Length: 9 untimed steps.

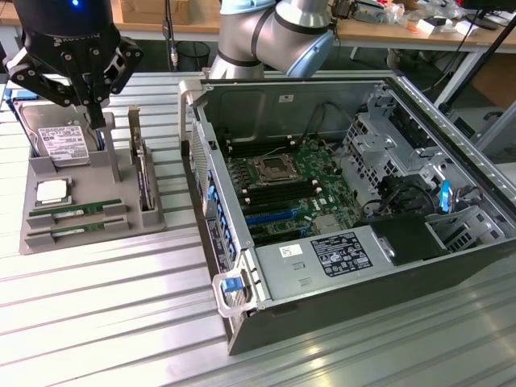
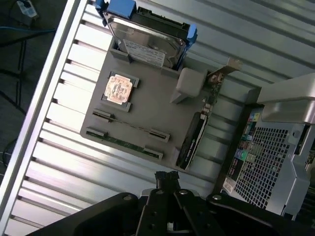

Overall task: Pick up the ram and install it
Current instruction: 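Pick up the ram and move it above insertion slot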

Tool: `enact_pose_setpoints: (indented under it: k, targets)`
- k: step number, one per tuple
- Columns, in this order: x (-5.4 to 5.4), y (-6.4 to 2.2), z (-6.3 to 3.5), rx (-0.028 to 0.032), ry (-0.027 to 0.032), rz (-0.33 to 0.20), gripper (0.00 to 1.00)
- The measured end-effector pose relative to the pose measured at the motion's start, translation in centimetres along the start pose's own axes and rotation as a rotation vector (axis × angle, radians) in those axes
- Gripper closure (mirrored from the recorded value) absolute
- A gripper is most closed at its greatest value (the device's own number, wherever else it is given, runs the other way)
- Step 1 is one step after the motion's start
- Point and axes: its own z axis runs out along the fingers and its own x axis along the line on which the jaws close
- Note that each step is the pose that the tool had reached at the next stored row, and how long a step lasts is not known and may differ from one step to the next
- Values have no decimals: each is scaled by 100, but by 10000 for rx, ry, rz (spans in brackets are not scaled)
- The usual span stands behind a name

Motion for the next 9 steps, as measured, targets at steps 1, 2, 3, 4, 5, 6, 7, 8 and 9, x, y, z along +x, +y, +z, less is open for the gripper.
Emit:
enact_pose_setpoints:
  k: [1,2,3,4,5,6,7,8,9]
  targets:
    - [0,0,0,-2,2,-59,89]
    - [0,0,0,-4,6,-141,89]
    - [0,0,0,-5,9,-203,89]
    - [0,0,0,-8,14,-341,89]
    - [0,0,0,-10,19,-425,89]
    - [0,0,0,-13,24,-545,89]
    - [0,0,0,-16,28,-648,89]
    - [0,0,0,-18,33,-743,89]
    - [0,0,0,-20,36,-805,89]
